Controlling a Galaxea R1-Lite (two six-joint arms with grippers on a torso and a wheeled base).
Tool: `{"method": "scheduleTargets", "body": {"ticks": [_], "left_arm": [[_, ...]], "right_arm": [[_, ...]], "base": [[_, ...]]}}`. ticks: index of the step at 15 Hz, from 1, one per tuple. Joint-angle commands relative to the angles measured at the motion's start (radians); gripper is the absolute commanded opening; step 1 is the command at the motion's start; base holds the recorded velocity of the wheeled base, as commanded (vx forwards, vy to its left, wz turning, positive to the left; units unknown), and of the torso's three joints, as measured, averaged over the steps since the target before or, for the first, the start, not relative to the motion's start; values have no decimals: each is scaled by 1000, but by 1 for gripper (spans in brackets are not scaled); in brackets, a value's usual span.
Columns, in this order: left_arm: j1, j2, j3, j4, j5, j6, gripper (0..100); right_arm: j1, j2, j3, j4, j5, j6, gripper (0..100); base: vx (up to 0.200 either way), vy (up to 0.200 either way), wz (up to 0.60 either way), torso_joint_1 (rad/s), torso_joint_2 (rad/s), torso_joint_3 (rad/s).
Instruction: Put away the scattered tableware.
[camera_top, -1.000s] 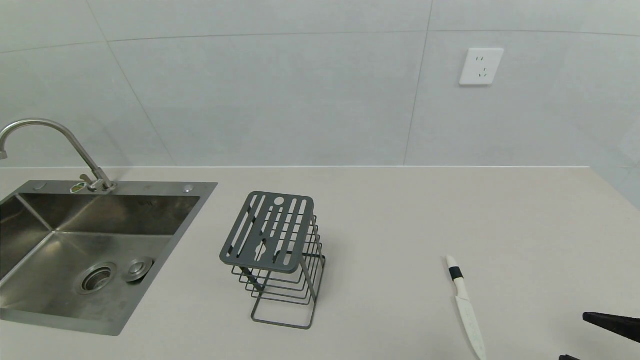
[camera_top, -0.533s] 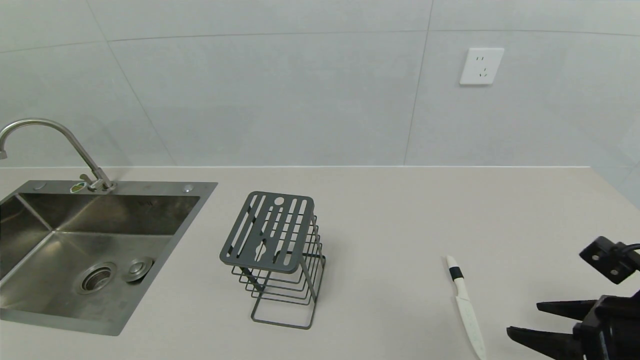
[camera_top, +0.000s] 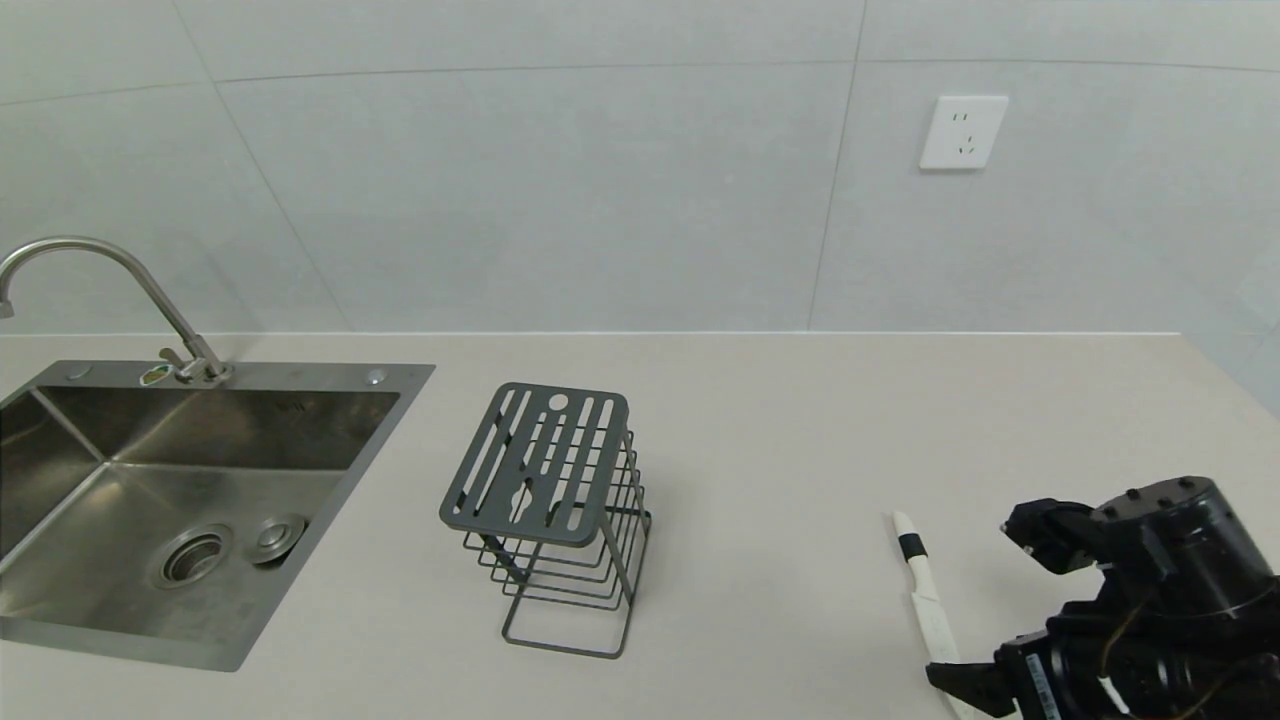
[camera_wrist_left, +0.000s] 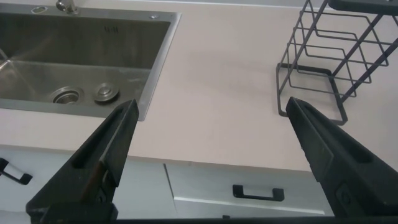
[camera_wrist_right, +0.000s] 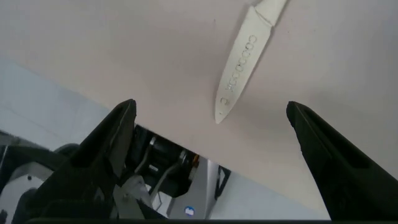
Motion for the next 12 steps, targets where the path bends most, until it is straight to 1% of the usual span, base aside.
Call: {"method": "scheduleTargets", "body": {"ticks": [1, 3, 5, 7, 10, 12], "left_arm": [[1, 1, 0, -1, 1, -1, 100], [1, 1, 0, -1, 0, -1, 100], [1, 1, 0, -1, 0, -1, 100], [1, 1, 0, -1, 1, -3, 100], [1, 1, 0, -1, 1, -3, 100], [1, 1, 0, -1, 1, -3, 100]], "right_arm": [[58, 130, -64, 0, -83, 50, 100], [35, 185, -112, -1, -145, 53, 100], [10, 230, -139, -1, -172, 48, 100], [-7, 268, -164, -9, -178, 42, 100], [-54, 335, -190, -101, -178, 19, 100], [-71, 352, -188, -135, -178, -30, 100]], "base": [[0, 0, 0, 0, 0, 0], [0, 0, 0, 0, 0, 0], [0, 0, 0, 0, 0, 0], [0, 0, 0, 0, 0, 0], [0, 0, 0, 0, 0, 0], [0, 0, 0, 0, 0, 0]]}}
